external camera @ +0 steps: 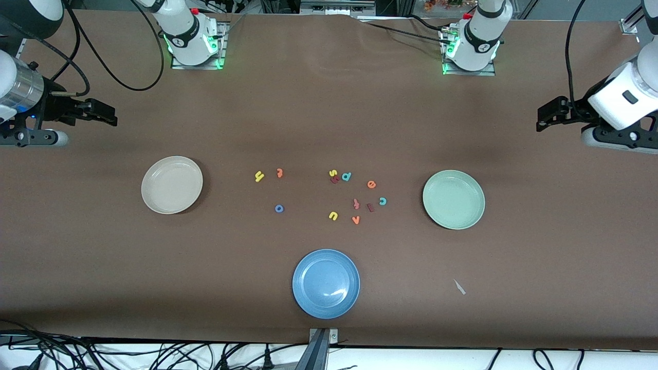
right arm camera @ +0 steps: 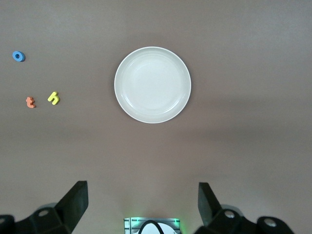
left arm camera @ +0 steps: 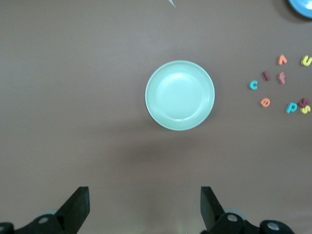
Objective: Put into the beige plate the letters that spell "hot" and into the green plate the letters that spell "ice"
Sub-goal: 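Move the left gripper to the teal c while the right gripper reaches letters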
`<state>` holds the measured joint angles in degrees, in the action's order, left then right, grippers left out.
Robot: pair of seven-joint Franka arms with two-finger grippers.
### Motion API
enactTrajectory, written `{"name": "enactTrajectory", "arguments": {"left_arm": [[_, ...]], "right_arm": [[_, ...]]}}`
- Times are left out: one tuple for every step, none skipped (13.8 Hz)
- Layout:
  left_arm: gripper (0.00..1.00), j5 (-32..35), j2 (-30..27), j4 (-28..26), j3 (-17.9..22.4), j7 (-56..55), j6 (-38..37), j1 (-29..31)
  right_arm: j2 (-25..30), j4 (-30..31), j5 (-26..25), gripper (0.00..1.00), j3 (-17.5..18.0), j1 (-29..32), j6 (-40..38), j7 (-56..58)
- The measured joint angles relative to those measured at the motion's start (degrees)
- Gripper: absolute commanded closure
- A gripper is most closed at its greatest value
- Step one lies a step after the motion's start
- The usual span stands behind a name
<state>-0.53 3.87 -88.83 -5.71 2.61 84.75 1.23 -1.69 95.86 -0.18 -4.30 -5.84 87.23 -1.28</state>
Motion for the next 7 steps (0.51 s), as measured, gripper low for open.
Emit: {"name": "enactTrajectory", "arguments": {"left_arm": [[0.0,-0.1,0.7,0.0,-0.3,0.0,-0.8,-0.3],[0.0,-0.1,1.6,0.0,-0.7,0.0,-1.1,-1.0],[0.0,-0.1,2.7,-0.1,-1.0,0.0,-1.3,-2.0],[0.0,-0.2,4.4,-0.2,-1.4,0.0,-1.4,-3.3],[0.0,-0.2,6.6,-0.2,-1.6,0.0,-0.6,-4.9],[0.0,-0.2,9.1,-0.1,-1.8,-0.3,1.7,-6.6],[0.0,-0.2,11.9,-0.1,-1.9,-1.0,4.9,-8.2]], "right_arm": [[0.0,0.0,0.0,0.0,0.0,0.0,0.0,0.0],[0.0,0.0,0.0,0.0,0.0,0.0,0.0,0.0],[0.0,0.0,0.0,0.0,0.0,0.1,0.0,0.0],[0.0,0.0,0.0,0.0,0.0,0.1,0.0,0.0],[-0.1,0.0,0.0,0.0,0.0,0.1,0.0,0.0],[-0.3,0.0,0.0,0.0,0.0,0.2,0.0,0.0],[-0.5,0.0,0.0,0.0,-0.1,0.2,0.0,0.0]]}}
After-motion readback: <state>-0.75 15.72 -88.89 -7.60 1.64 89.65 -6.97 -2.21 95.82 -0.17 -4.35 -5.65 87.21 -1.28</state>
